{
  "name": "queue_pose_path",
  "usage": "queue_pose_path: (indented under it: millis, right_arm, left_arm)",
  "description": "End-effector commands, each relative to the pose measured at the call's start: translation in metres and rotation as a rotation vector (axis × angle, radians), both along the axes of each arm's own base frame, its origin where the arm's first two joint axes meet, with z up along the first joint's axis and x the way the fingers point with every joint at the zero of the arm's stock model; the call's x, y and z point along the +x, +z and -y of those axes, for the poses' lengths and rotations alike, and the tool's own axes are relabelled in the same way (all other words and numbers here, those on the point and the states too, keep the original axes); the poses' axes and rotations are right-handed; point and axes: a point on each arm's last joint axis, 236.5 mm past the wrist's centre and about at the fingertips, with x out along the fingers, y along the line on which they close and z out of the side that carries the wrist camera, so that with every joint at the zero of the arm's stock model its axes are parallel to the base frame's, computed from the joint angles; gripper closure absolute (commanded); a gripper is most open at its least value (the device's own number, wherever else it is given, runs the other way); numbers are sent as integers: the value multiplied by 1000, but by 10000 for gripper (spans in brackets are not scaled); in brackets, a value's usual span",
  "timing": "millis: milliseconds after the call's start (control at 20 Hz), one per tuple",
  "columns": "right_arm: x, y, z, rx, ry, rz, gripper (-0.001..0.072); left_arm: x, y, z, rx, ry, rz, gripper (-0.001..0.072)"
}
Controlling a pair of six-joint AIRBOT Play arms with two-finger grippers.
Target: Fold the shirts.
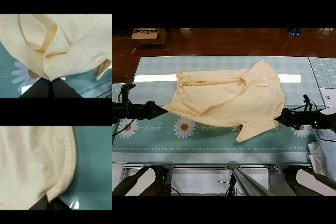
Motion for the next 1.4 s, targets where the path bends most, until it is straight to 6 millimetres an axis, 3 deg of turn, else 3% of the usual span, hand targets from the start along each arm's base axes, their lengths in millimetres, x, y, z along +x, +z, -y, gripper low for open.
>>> queue_pose_path:
  millis: [0, 50, 150, 300, 400, 500, 650, 750, 850, 1050, 1150, 1350]
  right_arm:
    - [26, 57, -14, 42, 104, 132, 687]
    - [39, 90, -14, 33, 125, 211, 687]
    - [66, 185, -16, 6, 137, 451, 687]
    - [72, 335, -17, -78, 88, 805, 687]
    - [54, 426, -18, -147, 39, 1011, 687]
    - [26, 497, -21, -203, -5, 1178, 688]
    - [-21, 571, -22, -292, -72, 1359, 688]
    - [-48, 601, -21, -348, -110, 1428, 687]
    - [-73, 626, -26, -361, -133, 1488, 687]
    - [-111, 657, -25, -464, -173, 1550, 687]
    - [-120, 648, -7, -599, -204, 1478, 688]
    - [-130, 593, 27, -768, -206, 1195, 687]
  left_arm:
    - [21, 47, -8, 47, 3, 126, 692]
    - [31, 76, -11, 66, 12, 196, 692]
    - [46, 148, -12, 105, 31, 371, 692]
    - [43, 263, -6, 163, 62, 631, 691]
    - [24, 333, 2, 220, 70, 796, 691]
    - [-2, 394, 13, 277, 72, 955, 691]
    - [-42, 461, 18, 373, 139, 1131, 691]
    - [-67, 488, 14, 448, 198, 1199, 691]
    - [-89, 501, 17, 464, 242, 1233, 691]
    - [-121, 499, 25, 480, 264, 1233, 691]
    - [-132, 485, 15, 550, 295, 1175, 691]
    - [-155, 457, -8, 674, 359, 1053, 691]
